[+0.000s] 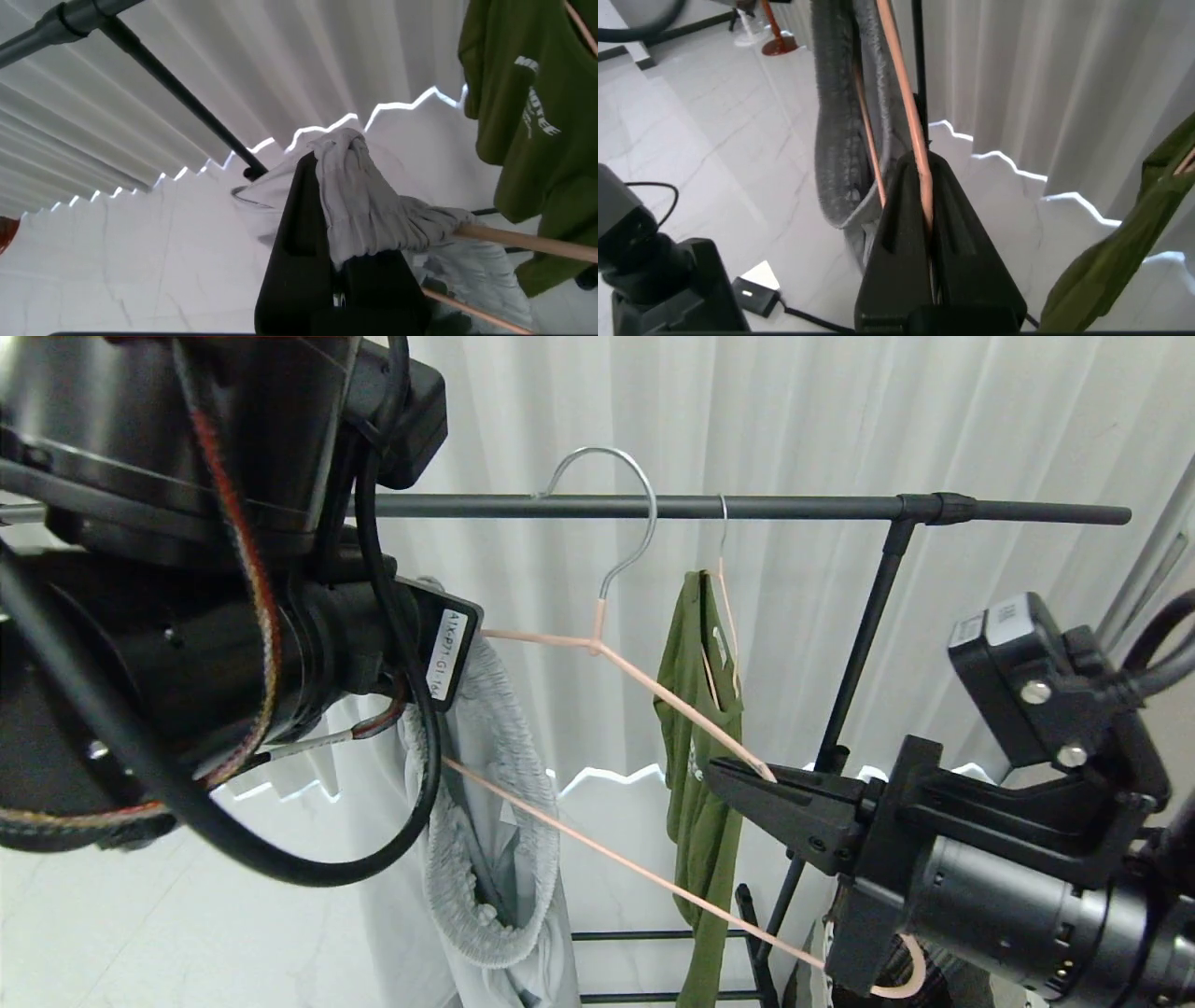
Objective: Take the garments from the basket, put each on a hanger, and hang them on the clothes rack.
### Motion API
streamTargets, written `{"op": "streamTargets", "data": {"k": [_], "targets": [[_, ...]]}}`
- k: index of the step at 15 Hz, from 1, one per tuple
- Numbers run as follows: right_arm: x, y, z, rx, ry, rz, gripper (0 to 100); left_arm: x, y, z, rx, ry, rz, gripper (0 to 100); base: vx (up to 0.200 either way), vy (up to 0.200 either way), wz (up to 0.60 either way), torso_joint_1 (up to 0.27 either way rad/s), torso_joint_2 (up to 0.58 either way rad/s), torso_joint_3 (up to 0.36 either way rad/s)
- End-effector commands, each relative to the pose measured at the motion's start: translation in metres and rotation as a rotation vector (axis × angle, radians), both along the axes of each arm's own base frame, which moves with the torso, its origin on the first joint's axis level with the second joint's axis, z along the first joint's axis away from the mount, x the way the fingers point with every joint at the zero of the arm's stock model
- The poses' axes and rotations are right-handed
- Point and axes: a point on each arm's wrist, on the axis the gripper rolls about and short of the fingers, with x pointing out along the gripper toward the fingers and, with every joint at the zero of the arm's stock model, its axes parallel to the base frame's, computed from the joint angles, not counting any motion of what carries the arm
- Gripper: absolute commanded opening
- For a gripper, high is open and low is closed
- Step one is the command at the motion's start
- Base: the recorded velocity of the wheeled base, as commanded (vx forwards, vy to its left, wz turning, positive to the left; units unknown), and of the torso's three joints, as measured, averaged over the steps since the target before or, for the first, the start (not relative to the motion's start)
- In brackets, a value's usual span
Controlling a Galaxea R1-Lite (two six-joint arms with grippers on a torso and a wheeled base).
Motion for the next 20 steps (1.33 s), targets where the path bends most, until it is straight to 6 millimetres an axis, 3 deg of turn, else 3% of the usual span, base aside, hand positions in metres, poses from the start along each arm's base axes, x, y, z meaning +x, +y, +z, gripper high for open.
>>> {"op": "streamTargets", "data": {"k": [1,5,9,14,20], "targets": [[0.009,0.018,-0.010,-0.032,0.016,0.000,0,-0.011,-0.005,0.002,-0.013,-0.005,-0.046,0,0.000,0.000,0.00,0.000,0.00,0.000],[0.017,0.032,-0.011,-0.036,0.018,-0.005,0,-0.024,-0.014,0.003,-0.055,-0.006,-0.102,0,0.000,0.000,0.00,0.000,0.00,0.000],[0.026,0.026,-0.009,-0.029,0.015,-0.048,0,-0.039,-0.012,0.003,-0.063,-0.009,-0.147,0,0.000,0.000,0.00,0.000,0.00,0.000],[0.034,0.021,0.001,0.025,-0.014,-0.084,0,-0.060,-0.006,-0.010,-0.026,0.014,-0.218,0,0.000,0.000,0.00,0.000,0.00,0.000],[0.030,0.014,0.014,0.064,-0.043,-0.082,0,-0.059,-0.009,-0.017,-0.003,0.028,-0.217,0,0.000,0.000,0.00,0.000,0.00,0.000]]}}
